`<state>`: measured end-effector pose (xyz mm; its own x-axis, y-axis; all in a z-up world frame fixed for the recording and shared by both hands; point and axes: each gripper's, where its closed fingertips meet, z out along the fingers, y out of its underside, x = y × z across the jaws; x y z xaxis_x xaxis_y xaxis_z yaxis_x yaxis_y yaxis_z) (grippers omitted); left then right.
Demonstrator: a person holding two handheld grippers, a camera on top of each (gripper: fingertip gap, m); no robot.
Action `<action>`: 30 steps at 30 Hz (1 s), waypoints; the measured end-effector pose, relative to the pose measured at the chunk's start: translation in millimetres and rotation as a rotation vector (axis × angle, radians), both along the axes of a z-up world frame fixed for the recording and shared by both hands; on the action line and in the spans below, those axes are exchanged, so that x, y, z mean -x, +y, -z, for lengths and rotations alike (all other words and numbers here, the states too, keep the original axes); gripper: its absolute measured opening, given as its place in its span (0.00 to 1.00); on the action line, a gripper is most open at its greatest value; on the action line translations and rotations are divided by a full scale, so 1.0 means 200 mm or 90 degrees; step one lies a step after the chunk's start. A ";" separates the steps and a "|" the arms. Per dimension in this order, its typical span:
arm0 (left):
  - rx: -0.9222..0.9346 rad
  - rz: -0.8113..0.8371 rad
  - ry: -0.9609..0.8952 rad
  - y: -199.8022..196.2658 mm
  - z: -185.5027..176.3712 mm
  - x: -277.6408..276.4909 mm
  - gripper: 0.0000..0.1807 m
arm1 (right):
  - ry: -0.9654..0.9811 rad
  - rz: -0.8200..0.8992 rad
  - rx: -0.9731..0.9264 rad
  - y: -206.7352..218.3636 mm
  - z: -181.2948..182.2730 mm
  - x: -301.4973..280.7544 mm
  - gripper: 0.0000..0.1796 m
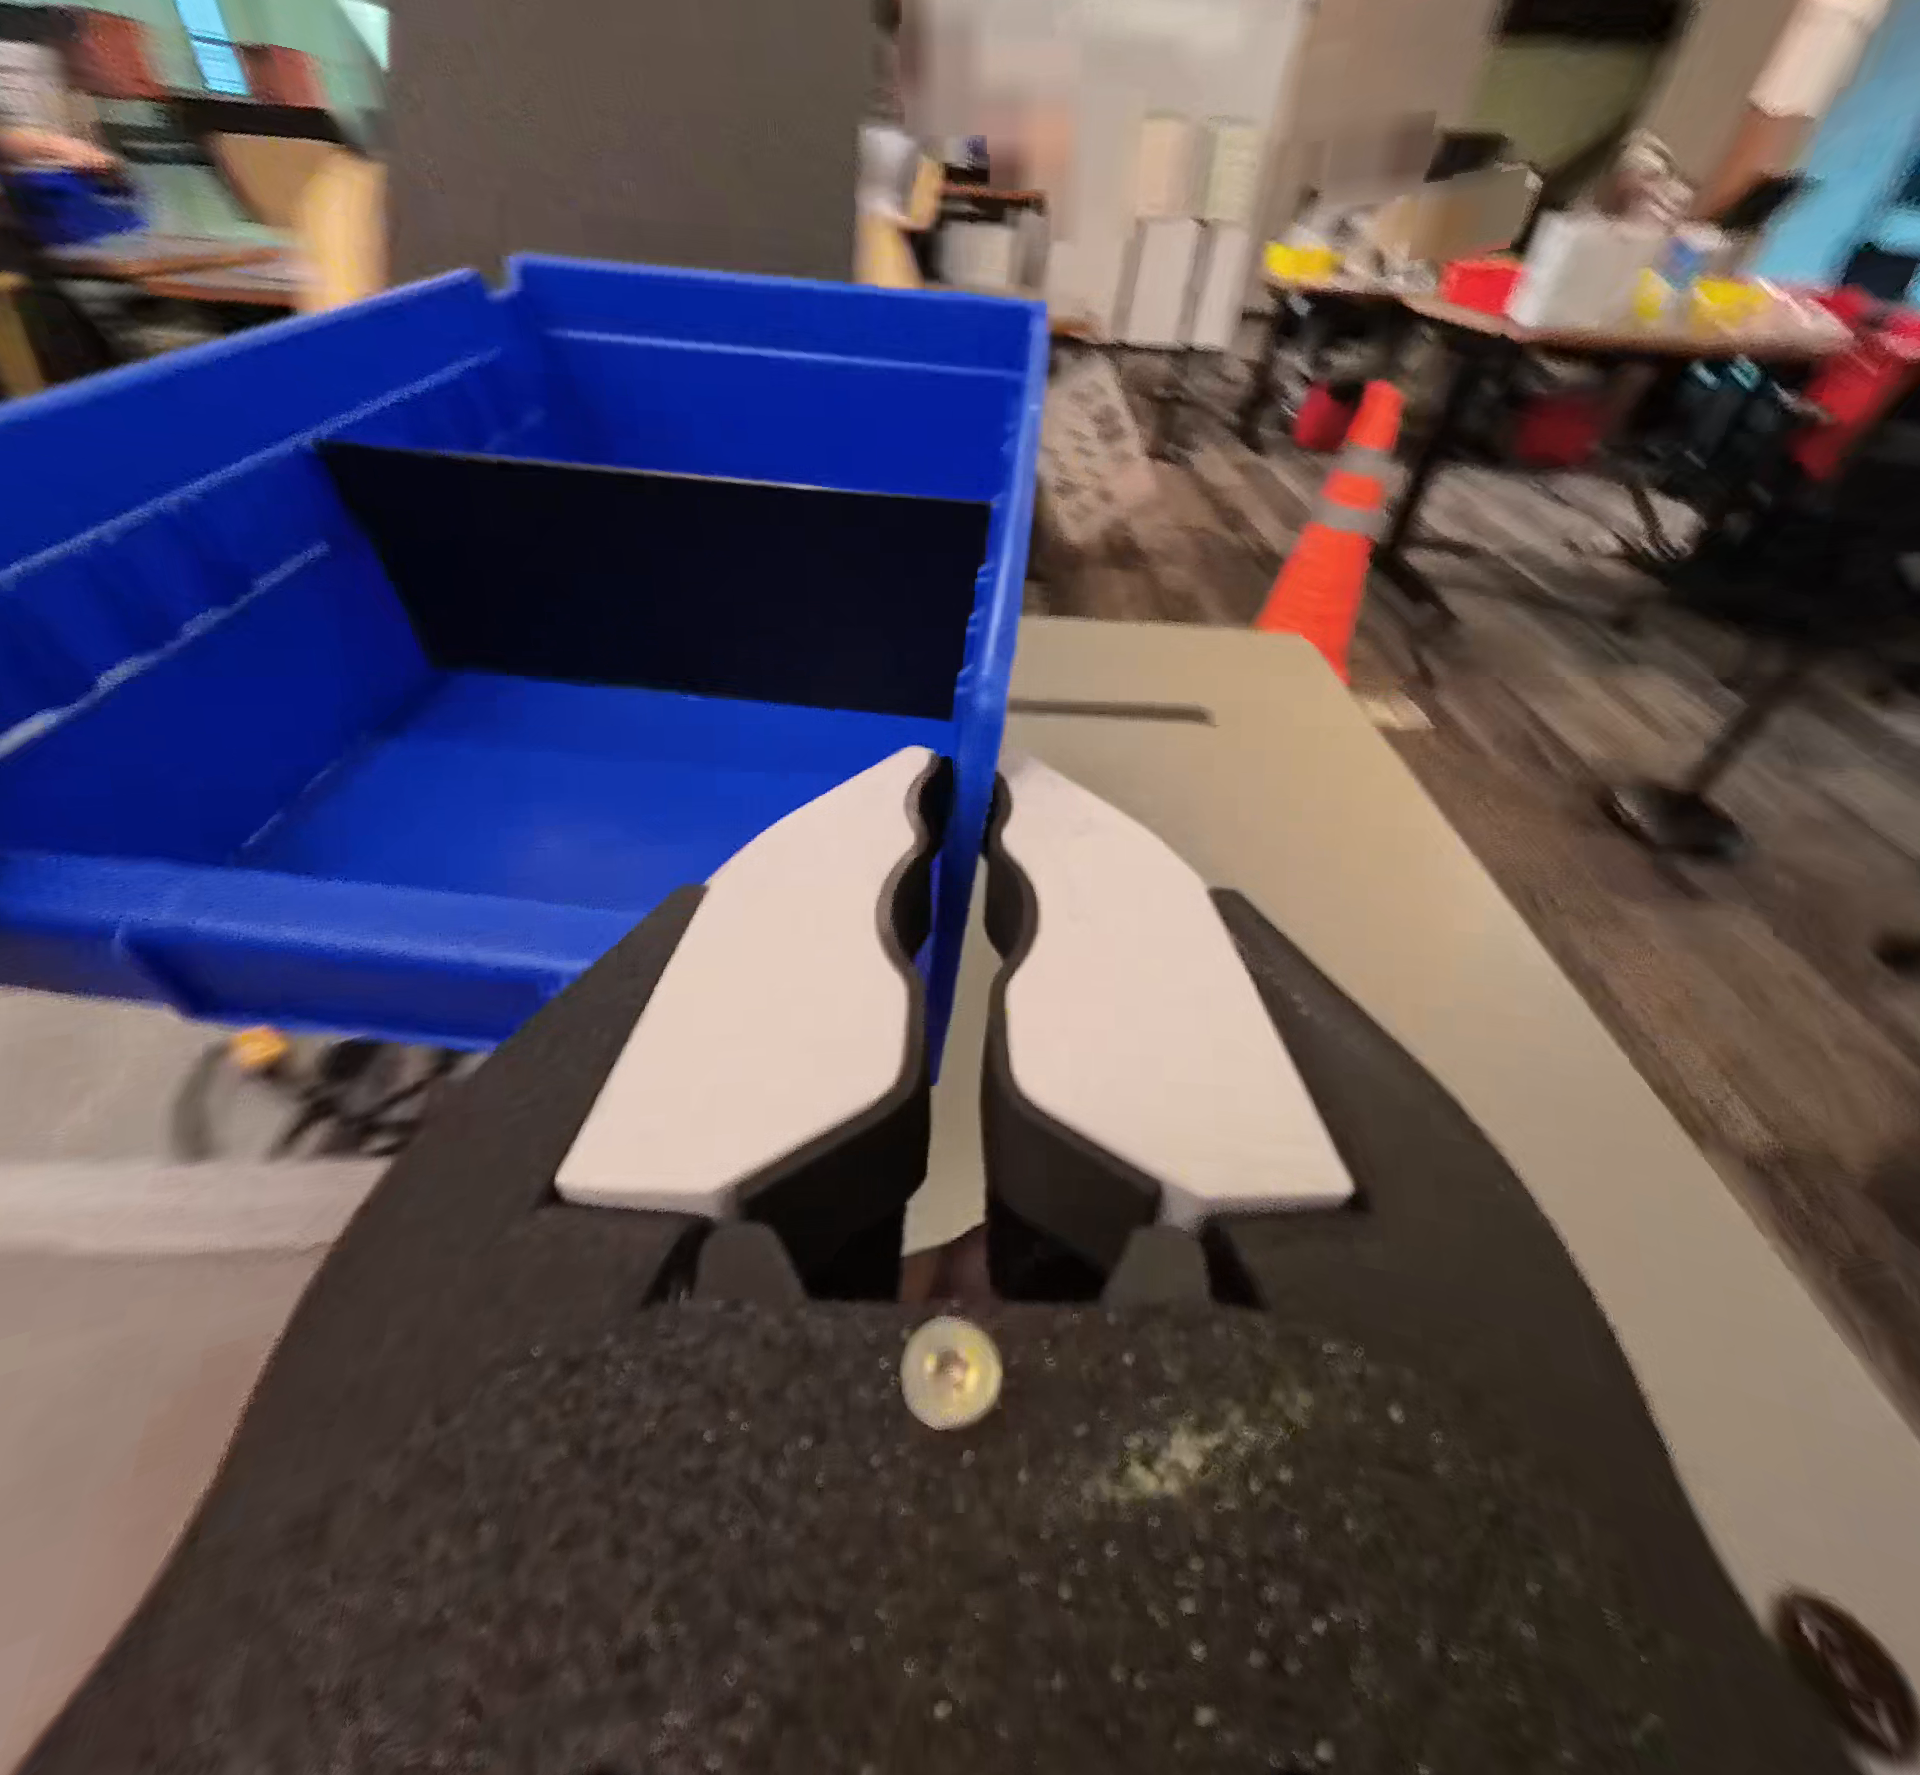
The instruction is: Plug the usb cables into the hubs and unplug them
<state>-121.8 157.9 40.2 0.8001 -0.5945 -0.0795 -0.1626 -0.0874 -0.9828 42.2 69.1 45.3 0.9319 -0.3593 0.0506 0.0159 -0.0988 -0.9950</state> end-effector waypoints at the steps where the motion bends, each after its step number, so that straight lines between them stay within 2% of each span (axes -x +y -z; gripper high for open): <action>1: -0.002 0.008 0.025 -0.01 0.07 -0.17 0.02 | 0.033 0.038 0.009 -0.02 0.07 -0.17 0.01; 4: 0.012 0.025 0.081 -0.07 0.31 -0.56 0.02 | 0.118 0.079 0.058 -0.06 0.38 -0.59 0.02; 6: 0.042 0.027 0.094 -0.09 0.48 -0.73 0.02 | 0.161 0.080 0.090 -0.08 0.58 -0.76 0.02; 8: 0.074 0.022 0.097 -0.09 0.62 -0.83 0.02 | 0.156 0.081 0.119 -0.10 0.68 -0.86 0.02; 12: 0.059 -0.002 0.087 -0.04 0.73 -0.88 0.03 | 0.139 0.060 0.132 -0.02 0.73 -0.94 0.01; 15: 0.083 0.002 0.105 -0.01 0.80 -0.89 0.03 | 0.192 0.049 0.159 0.04 0.82 -0.97 0.01; 18: 0.114 0.045 0.092 -0.05 0.84 -0.91 0.05 | 0.197 0.065 0.185 0.04 0.88 -1.00 0.02; 21: 0.114 0.127 0.099 -0.15 0.81 -0.93 0.13 | 0.185 0.093 0.172 0.02 0.88 -1.03 0.04; 25: 0.094 0.193 0.046 -0.23 0.61 -0.65 0.17 | 0.216 0.132 0.146 -0.03 0.81 -1.06 0.14; 28: 0.032 0.074 0.072 -0.06 0.47 -0.15 0.21 | 0.187 0.140 0.031 -0.09 0.56 -1.00 0.16; 30: 0.012 -0.007 0.084 0.09 0.43 0.22 0.24 | 0.140 0.054 -0.031 -0.03 0.37 -0.79 0.16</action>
